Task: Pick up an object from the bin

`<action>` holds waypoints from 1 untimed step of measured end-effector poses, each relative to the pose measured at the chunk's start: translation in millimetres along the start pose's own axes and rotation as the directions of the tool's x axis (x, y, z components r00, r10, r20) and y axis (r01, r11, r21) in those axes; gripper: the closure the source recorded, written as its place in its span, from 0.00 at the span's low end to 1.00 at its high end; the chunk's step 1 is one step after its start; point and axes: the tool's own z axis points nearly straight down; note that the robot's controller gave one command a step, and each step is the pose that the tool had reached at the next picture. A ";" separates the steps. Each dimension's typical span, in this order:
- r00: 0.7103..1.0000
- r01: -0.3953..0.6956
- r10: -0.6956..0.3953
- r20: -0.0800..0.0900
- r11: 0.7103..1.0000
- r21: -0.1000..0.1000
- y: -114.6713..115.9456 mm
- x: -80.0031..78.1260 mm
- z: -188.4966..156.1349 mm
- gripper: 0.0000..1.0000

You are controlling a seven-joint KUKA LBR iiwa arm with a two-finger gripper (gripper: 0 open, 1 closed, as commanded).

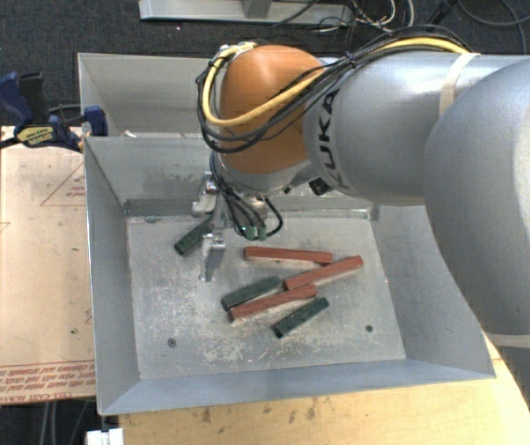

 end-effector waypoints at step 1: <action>0.998 0.050 -0.050 0.026 0.999 -0.007 -21.4 -34.7 79.7 1.00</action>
Offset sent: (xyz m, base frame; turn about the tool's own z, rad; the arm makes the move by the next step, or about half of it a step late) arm 0.0000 0.0000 0.0000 0.0000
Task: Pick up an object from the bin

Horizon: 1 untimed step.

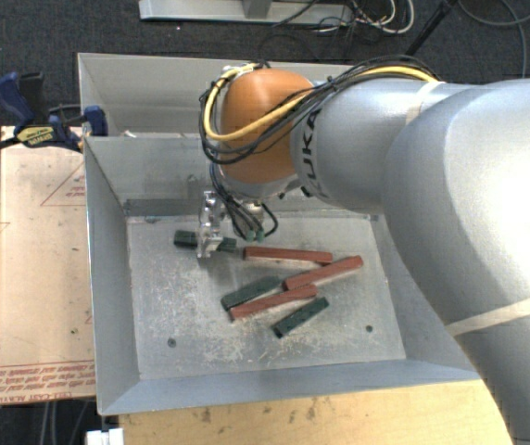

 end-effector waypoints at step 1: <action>1.000 0.002 -0.002 -0.012 1.000 0.002 -0.1 2.4 1.4 0.00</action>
Offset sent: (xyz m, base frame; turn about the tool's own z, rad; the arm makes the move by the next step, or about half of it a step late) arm 0.0000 0.0000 0.0000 0.0000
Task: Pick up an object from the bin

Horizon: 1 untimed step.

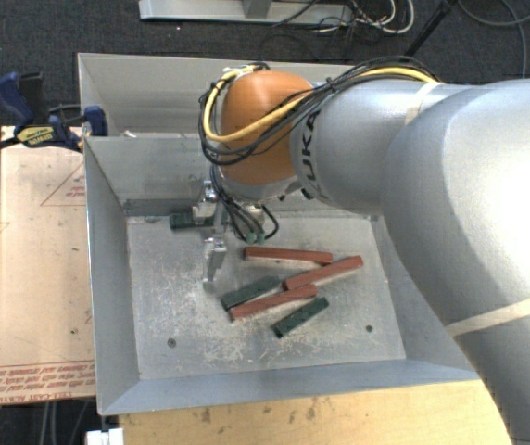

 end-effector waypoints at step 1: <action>1.000 -0.001 0.002 -0.002 1.000 0.002 -1.7 1.7 4.8 1.00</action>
Offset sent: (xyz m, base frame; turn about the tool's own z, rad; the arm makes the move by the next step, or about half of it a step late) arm 0.0000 0.0000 0.0000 0.0000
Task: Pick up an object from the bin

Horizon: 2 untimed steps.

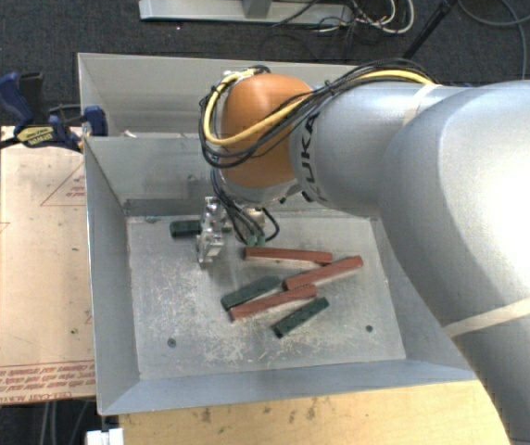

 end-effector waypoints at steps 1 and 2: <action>1.000 0.002 -0.002 -0.020 1.000 0.001 1.0 3.6 0.9 0.00; 1.000 0.003 -0.003 -0.019 1.000 0.001 1.1 3.5 0.8 0.00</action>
Offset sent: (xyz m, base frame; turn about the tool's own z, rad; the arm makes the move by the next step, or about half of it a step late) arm 0.0000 0.0000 0.0000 0.0000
